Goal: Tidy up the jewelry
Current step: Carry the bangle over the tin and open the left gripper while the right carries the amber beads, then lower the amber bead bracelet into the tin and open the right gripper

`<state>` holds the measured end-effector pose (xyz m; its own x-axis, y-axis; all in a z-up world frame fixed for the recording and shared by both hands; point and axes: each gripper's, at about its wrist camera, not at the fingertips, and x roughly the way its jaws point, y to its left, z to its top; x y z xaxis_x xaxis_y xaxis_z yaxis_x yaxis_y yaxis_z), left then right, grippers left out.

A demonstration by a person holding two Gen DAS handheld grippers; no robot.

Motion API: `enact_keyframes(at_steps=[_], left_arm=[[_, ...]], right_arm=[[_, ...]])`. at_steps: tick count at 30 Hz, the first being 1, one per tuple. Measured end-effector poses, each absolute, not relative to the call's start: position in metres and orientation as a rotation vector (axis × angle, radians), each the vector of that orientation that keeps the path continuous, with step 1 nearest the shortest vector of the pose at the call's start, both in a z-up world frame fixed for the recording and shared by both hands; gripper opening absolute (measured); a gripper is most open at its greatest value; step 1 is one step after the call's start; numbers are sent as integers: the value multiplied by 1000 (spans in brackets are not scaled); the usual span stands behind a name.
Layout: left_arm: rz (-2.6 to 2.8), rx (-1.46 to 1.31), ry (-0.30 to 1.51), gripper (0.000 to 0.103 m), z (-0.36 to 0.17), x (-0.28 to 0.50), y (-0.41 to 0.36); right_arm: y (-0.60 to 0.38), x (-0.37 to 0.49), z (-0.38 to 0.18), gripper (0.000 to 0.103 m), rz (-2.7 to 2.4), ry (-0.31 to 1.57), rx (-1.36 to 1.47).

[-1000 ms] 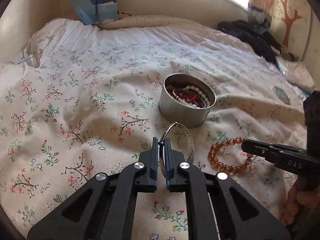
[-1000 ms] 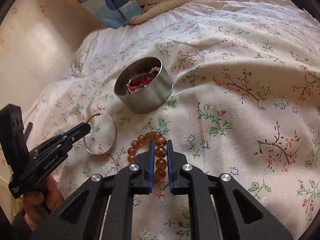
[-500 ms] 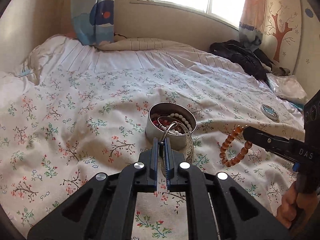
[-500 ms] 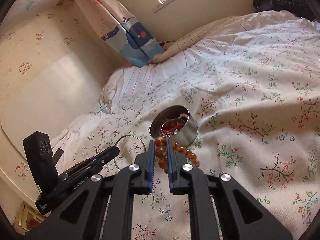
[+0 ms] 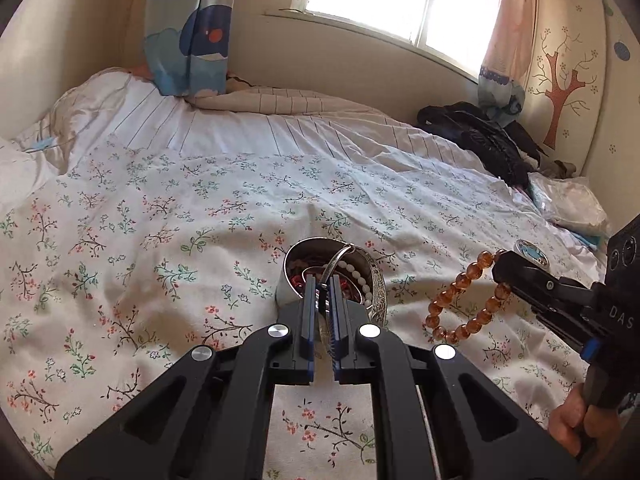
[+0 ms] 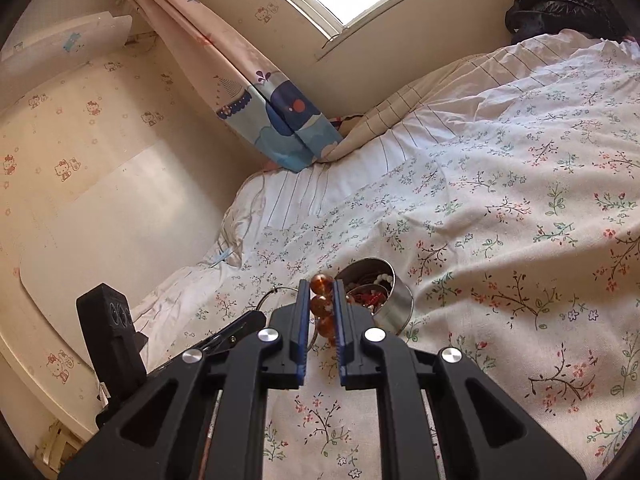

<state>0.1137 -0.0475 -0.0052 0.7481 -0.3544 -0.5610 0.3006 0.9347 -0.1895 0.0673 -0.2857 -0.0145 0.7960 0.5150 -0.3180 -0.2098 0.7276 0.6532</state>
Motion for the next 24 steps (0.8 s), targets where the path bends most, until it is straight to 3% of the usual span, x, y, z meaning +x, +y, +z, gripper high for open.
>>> enact_keyframes(at_steps=[18,20,22,24], left_arm=[[-330,-112,750,9,-40,190,-78],[-314,-105,763,16,-45,194,-75],[-281,-128,744,35,-42,193,-66],[-243,-178,711,45,-35,192,-51]], right_arm=[[-273,130,-20,12,460,513,645],[-272,138,-23,12,460,520,649],[-269,145,-25,12,452,529,638],[-262,152,-28,12,443,550,606]])
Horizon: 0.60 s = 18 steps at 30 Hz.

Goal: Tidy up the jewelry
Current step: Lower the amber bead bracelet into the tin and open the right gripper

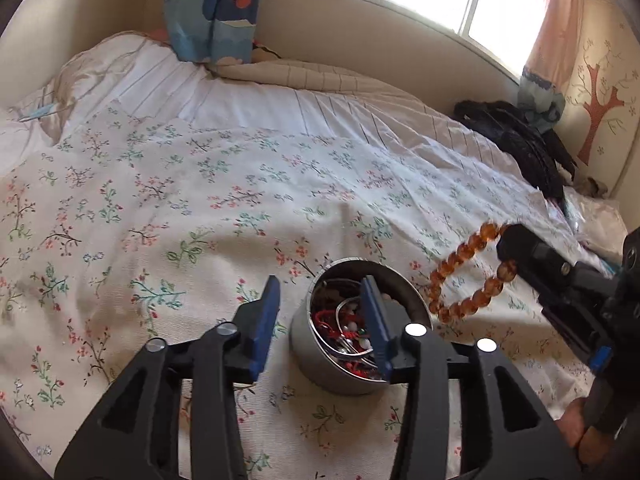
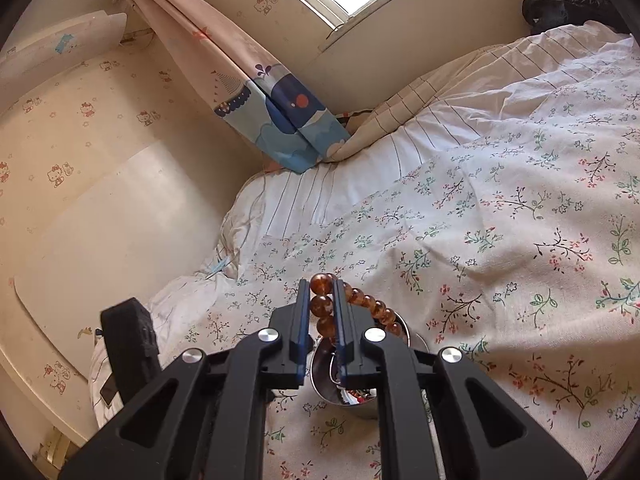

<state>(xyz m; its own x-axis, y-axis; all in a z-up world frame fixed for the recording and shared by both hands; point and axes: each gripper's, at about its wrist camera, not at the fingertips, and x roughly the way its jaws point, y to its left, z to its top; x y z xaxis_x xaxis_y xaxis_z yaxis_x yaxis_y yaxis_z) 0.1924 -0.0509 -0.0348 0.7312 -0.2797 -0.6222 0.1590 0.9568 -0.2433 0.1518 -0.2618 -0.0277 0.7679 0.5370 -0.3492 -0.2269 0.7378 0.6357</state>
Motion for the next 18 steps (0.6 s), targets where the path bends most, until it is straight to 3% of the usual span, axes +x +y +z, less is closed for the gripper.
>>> enact_keyframes(at_steps=[4,6,18], left_arm=[[-172,-254,682,49,-27,193,-25],[-140,-256,691,53,-28,194,-19],[-91,-82,671,72,-26,185,-39]], right_arm=[[-238,168,-43,16,478,648,560],[-232,167,-45,29,480,654,534],[-245,159,-46,41,390,645,527]])
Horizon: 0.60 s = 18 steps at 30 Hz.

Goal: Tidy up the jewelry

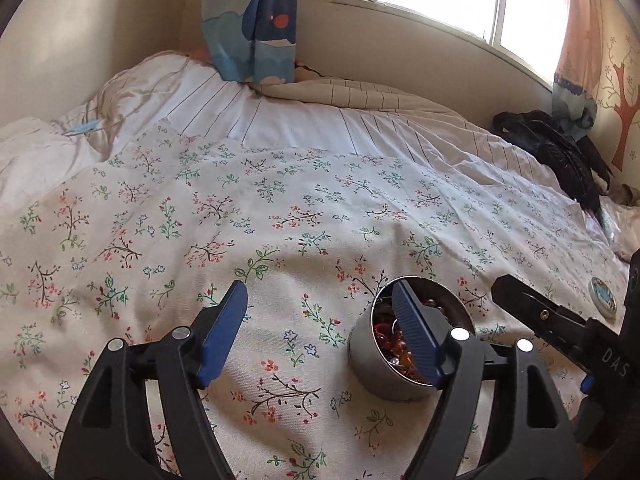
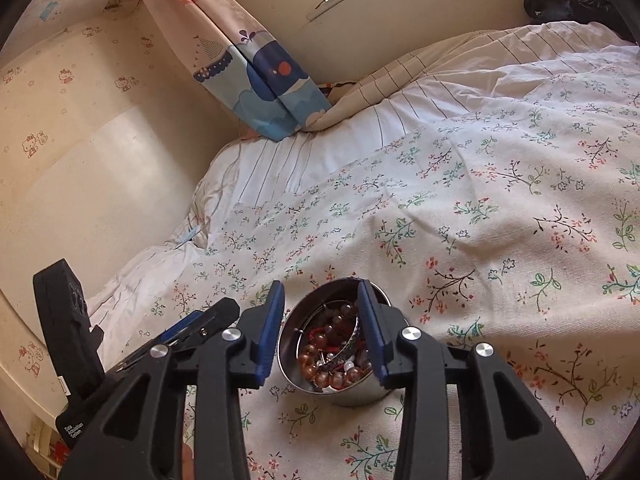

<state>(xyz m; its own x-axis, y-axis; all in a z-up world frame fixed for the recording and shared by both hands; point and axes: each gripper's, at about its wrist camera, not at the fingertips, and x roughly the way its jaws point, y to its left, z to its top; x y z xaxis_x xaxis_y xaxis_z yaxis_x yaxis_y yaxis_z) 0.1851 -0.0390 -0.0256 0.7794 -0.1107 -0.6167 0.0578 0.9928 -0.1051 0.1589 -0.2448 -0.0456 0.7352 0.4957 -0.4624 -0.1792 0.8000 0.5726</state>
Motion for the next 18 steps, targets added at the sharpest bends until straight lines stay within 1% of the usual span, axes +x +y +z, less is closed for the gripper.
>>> enact_keyframes(at_steps=[10,18], left_arm=[[-85,-30,668,76,-25,183,-48],[-62,12,696,80,-32,186,-51]], right_arm=[[-234,159,-49,55,341,679,429],[-231,164,-62,69,274,751,373]])
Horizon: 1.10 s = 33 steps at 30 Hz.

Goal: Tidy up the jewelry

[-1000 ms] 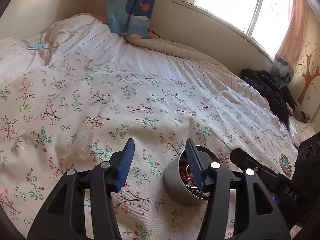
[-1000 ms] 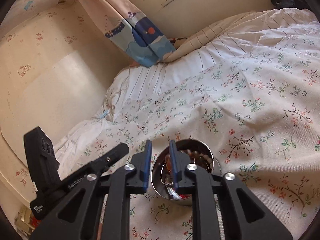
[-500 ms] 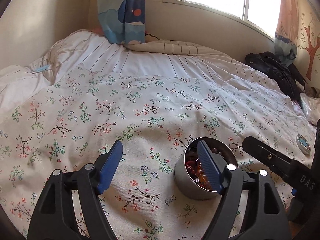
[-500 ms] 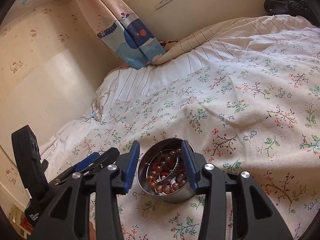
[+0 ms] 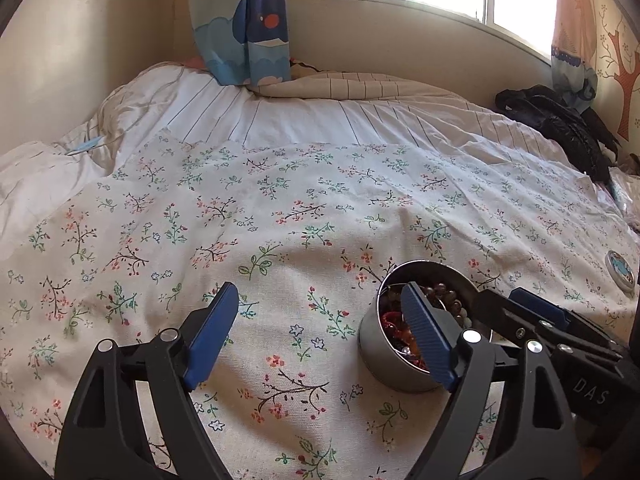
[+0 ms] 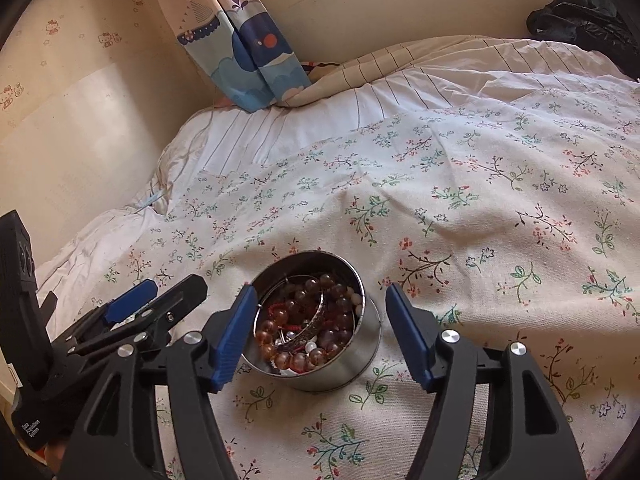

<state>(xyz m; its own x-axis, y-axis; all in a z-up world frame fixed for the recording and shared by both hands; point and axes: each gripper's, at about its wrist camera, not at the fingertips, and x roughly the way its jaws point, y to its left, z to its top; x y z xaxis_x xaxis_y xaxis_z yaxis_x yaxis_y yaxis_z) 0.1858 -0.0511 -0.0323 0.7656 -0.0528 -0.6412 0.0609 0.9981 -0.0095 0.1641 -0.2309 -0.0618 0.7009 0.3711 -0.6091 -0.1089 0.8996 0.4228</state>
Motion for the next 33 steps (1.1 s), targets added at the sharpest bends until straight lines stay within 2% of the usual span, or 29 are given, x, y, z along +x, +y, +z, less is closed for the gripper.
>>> enact_keyframes(at_steps=[15,33], left_arm=[[-29,85,787,91,-55,180,-50],[-90,156,877,93,-67,145,-51]], right_arm=[[-234,154,-84,90,155,870,291],[-225,112,-90,94,124,988,209]])
